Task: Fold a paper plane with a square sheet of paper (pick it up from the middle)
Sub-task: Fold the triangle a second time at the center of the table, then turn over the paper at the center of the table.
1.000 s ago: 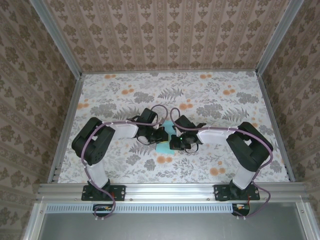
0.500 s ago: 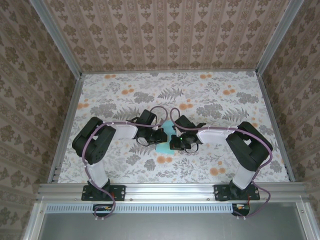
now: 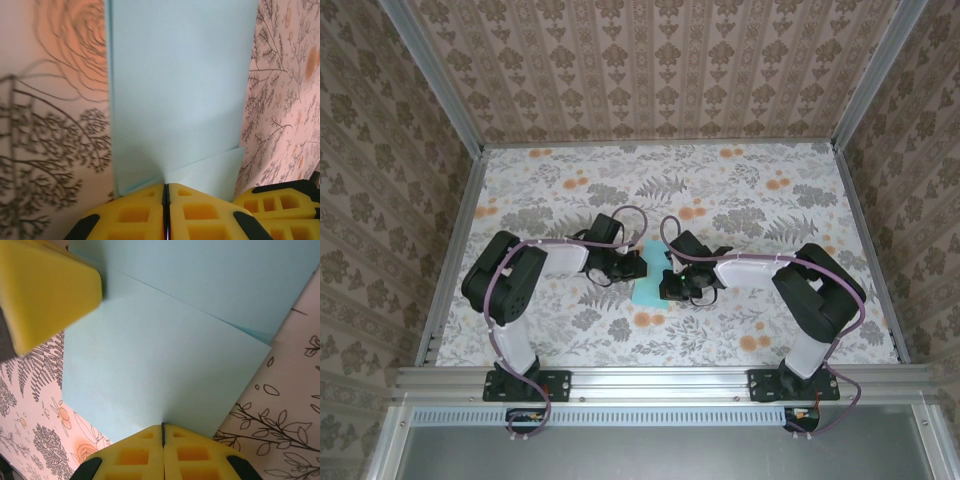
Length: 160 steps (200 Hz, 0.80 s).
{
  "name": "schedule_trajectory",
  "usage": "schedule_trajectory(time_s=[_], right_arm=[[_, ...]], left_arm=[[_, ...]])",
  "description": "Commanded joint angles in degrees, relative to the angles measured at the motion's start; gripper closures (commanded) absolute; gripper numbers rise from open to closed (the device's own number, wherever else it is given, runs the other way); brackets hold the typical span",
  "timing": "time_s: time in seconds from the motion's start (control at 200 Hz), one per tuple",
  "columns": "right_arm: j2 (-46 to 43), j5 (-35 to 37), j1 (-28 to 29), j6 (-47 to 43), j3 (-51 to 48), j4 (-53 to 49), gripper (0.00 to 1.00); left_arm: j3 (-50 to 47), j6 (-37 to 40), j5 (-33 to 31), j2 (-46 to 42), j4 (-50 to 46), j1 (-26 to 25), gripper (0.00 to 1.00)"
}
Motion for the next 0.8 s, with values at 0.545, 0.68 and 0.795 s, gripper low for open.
schedule_trajectory(time_s=[0.545,0.68,0.795], right_arm=[[-7.19,3.27,-3.76,0.6,4.62,-3.39,0.65],[-3.51,2.74,-4.01,-0.2,8.06,-2.83,0.64],[0.5,2.27,-4.68,-1.02,11.32,-2.49,0.63]], left_arm=[[4.34,2.04,-8.61,-7.4,-10.69,5.02,0.62],[2.27,-0.06,-9.62,-10.76,-10.84,5.34,0.55],[-0.1,-2.54,-10.39,-13.33,-10.39,6.46,0.48]])
